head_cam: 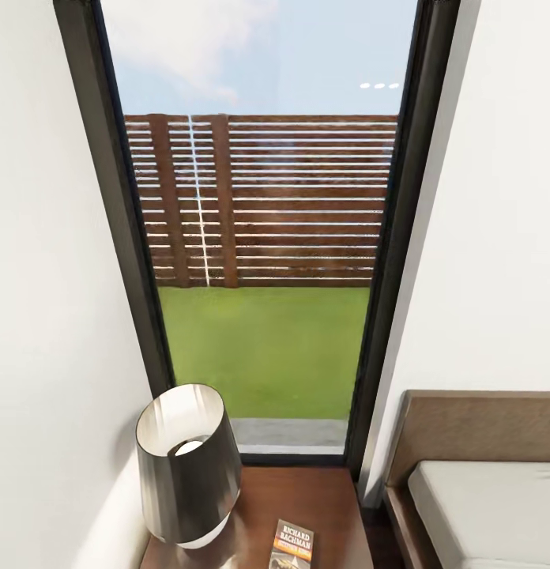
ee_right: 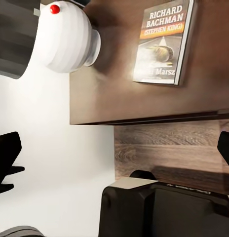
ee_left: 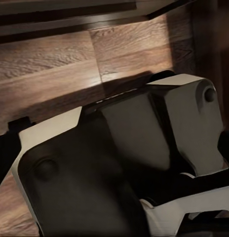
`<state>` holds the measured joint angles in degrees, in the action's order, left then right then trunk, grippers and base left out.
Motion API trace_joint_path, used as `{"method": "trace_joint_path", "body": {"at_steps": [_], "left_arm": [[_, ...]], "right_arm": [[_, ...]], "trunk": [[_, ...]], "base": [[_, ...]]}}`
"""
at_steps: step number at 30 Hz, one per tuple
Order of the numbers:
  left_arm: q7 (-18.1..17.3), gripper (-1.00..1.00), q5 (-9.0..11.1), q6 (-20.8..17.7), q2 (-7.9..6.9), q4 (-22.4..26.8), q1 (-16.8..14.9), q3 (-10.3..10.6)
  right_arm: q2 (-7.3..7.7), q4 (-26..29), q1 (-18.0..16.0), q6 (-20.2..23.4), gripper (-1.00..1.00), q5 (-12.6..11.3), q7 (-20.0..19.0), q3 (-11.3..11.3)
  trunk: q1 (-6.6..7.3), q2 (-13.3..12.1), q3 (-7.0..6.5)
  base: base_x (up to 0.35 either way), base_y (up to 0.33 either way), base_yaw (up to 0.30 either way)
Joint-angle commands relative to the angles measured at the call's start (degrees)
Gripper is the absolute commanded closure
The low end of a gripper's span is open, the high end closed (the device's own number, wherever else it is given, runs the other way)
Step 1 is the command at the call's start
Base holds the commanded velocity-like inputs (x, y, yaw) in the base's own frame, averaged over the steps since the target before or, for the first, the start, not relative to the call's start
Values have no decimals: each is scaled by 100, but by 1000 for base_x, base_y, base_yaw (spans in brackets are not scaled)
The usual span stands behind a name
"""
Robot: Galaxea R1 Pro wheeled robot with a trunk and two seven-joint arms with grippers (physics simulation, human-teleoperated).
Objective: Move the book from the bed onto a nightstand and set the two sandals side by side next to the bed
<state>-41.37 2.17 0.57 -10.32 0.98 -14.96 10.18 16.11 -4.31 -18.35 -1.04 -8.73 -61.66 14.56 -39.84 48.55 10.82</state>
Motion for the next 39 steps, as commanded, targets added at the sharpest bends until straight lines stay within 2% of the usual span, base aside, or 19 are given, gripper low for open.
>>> {"method": "trace_joint_path", "body": {"at_steps": [1, 8, 23, 30, 36, 39], "left_arm": [[20, -100, -23, 5, 7, 4, -1, 36], [171, -100, -279, 2, 29, 7, 4, 37], [191, -100, -307, 2, 35, 13, 2, 34], [191, -100, -282, 20, 302, 16, 4, 17], [192, -100, -259, 30, 401, 18, 5, 9], [191, -100, -264, 34, 506, 17, 6, 10]], "right_arm": [[2, -25, -11, -10, -100, -41, -21, -13], [4, -24, -11, -10, -100, -41, -21, -14], [6, -22, -11, -10, -100, -41, -21, -13], [-2, -17, -11, -10, -100, -41, -21, -8], [-8, -21, -11, -10, -100, -41, -14, -6], [-16, -24, -11, -10, -100, -41, -13, -6]], "trunk": [[22, -35, -10], [175, -316, -136], [483, -877, -387], [483, -877, -387], [483, -877, -387], [483, -877, -387]], "base": [[0, 0, 0], [0, 0, 0], [0, 0, 0], [0, 0, 0], [0, 0, 0], [0, 0, 0]]}}
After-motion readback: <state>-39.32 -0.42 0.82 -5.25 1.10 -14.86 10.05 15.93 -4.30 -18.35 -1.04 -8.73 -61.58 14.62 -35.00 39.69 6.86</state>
